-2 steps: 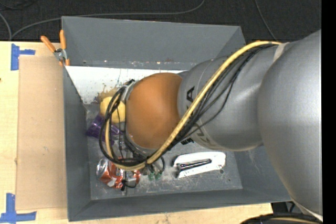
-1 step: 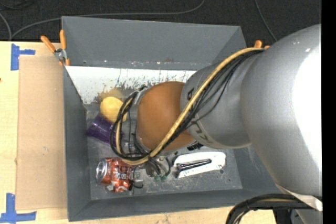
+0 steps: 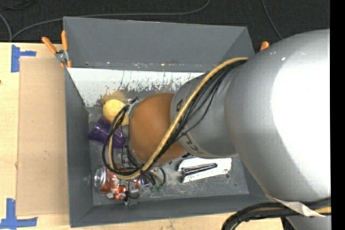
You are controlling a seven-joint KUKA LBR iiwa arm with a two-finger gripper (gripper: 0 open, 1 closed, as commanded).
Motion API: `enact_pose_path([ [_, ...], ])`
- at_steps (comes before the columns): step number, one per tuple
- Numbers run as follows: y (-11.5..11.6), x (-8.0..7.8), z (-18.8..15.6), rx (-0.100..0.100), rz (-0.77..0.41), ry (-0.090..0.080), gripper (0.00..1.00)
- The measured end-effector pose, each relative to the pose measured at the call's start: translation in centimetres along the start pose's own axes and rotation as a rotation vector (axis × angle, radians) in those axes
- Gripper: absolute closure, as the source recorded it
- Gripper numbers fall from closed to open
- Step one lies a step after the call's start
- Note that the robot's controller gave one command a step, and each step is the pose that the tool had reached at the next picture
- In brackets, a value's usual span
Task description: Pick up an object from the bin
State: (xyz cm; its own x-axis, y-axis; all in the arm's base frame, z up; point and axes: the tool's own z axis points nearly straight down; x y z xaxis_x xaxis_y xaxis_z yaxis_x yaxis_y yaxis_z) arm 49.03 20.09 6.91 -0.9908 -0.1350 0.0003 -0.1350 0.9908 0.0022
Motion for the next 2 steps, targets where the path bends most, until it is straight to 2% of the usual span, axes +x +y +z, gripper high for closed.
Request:
enact_pose_path([
  [1, 0.65, -1.43, -0.02, 0.002, -0.132, 0.003, 1.00],
  [2, 0.64, -1.43, -0.02, 0.002, -0.131, 0.003, 1.00],
])
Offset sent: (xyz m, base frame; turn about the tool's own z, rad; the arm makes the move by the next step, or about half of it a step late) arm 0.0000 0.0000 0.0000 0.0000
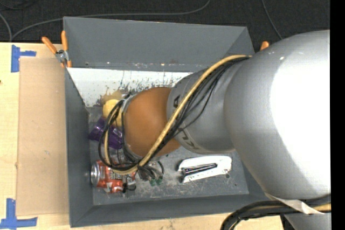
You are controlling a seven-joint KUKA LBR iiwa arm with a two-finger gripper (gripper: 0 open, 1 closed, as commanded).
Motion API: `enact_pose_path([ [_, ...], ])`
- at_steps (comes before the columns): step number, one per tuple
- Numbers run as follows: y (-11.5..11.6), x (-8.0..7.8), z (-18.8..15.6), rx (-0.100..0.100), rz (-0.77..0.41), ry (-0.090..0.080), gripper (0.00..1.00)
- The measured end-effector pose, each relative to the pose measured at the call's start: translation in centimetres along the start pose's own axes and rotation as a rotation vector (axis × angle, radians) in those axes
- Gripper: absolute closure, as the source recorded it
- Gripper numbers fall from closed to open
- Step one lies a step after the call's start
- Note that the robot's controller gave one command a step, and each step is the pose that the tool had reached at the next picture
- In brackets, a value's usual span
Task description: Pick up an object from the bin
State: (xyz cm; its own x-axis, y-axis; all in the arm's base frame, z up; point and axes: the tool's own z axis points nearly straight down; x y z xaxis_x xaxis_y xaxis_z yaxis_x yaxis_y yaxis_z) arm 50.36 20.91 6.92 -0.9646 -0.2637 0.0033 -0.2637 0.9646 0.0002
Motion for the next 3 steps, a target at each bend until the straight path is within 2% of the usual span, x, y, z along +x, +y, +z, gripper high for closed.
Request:
enact_pose_path([
  [1, 0.0, 0.2, -2.5, 0.001, 0.002, 0.007, 1.00],
  [2, 0.0, 0.0, -4.8, 0.000, 0.002, 0.000, 1.00],
  [3, 0.0, 0.2, -6.8, 0.001, 0.003, 0.007, 1.00],
])
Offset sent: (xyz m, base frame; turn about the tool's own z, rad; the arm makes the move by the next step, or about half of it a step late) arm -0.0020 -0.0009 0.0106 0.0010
